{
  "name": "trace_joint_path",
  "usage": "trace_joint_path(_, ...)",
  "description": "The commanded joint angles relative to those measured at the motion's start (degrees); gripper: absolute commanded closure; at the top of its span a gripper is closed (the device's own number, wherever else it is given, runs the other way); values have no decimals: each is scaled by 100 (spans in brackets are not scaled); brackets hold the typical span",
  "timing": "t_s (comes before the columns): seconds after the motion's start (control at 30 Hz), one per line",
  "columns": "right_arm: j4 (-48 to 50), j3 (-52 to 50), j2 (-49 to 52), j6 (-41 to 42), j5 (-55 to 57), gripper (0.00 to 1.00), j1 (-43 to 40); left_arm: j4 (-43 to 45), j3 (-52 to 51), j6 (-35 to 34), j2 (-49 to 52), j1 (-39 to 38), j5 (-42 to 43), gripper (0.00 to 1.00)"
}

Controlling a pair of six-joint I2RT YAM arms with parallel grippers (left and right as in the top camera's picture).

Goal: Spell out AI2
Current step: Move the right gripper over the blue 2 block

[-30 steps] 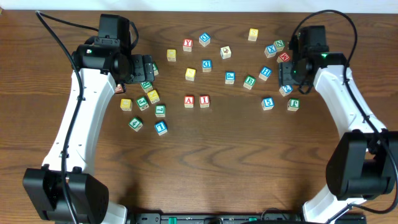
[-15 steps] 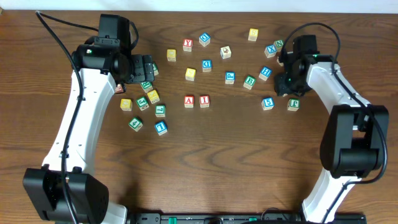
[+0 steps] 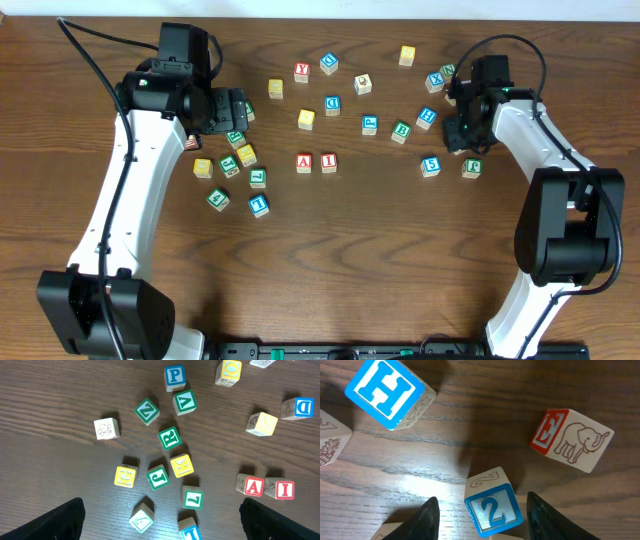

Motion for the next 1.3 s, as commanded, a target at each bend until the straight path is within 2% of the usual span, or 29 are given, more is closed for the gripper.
trace_joint_path(0.0,22,-9,83,-85,116,51,-15,-9,118,37,-55,31,-72,2)
trace_joint_path(0.33,-94,-11,96,-87,118,53,-15,-9,118,37,-55,31,-72,2)
trace_joint_path(0.97,-68,-136,146,-343,133,49,-203,-9,118,37,-55,31,-72,2)
trace_joint_path(1.27,20,-197,146,-444,-44,50,-278,-9,118,37,-55,31,-72,2)
